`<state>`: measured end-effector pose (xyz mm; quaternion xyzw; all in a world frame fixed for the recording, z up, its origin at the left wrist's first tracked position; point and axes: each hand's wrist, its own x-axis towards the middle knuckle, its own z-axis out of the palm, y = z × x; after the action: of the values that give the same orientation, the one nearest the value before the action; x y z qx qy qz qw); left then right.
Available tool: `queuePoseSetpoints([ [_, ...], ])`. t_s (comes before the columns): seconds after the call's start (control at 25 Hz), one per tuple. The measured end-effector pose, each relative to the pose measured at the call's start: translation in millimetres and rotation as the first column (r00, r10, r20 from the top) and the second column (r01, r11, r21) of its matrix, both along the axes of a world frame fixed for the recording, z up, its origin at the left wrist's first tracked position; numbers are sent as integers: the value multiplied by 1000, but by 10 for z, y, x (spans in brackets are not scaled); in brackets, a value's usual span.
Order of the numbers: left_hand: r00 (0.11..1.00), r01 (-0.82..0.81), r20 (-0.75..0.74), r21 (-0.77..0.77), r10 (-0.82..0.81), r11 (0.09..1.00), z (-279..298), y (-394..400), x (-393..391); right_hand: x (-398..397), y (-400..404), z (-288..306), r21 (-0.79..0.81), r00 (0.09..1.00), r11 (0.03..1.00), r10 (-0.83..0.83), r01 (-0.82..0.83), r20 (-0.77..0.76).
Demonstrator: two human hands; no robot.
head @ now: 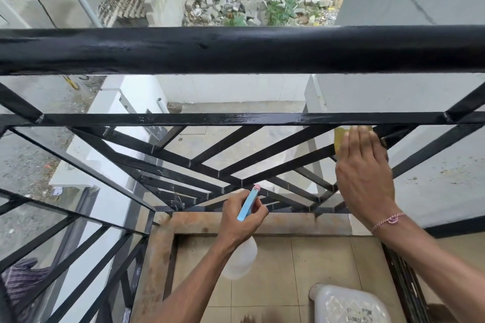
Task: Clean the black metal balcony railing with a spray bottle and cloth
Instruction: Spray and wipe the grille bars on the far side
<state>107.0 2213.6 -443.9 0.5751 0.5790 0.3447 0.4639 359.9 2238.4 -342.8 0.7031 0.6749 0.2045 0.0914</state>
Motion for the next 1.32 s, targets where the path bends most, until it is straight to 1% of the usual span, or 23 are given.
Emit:
queuePoseSetpoints([
  [0.12,1000,0,-17,12,1,1000,37,21,14,-209,81,-55,3,991,992,-126,126,36],
  [0.2,1000,-6,-4,0,6,1000,44,49,-29,-368,130,-46,-27,985,985,-169,170,18],
  [0.28,1000,1,-17,14,-1,1000,48,61,-49,-506,171,-144,-44,986,990,-131,136,102],
  [0.36,1000,16,-20,14,-16,1000,17,91,-49,-653,168,-253,-115,986,988,-83,100,144],
  [0.4,1000,20,-21,17,-19,1000,-2,102,-43,-707,180,-316,-138,987,986,-74,94,145],
  [0.52,999,18,-43,24,-17,1000,-48,135,-25,-797,232,-437,-138,989,985,-83,100,124],
  [0.72,998,46,-37,23,-45,999,-140,175,-2,-788,238,-430,-165,989,981,-89,107,115],
  [1.08,999,49,-22,10,-48,999,-227,278,-26,-823,260,-454,-182,979,976,-87,122,186],
  [1.2,999,35,-23,2,-35,999,-265,264,-59,-881,287,-489,-171,990,983,-48,71,134],
  [1.32,999,29,-21,-6,-29,1000,-295,261,-106,-1068,301,-659,-231,996,973,40,-21,75],
])
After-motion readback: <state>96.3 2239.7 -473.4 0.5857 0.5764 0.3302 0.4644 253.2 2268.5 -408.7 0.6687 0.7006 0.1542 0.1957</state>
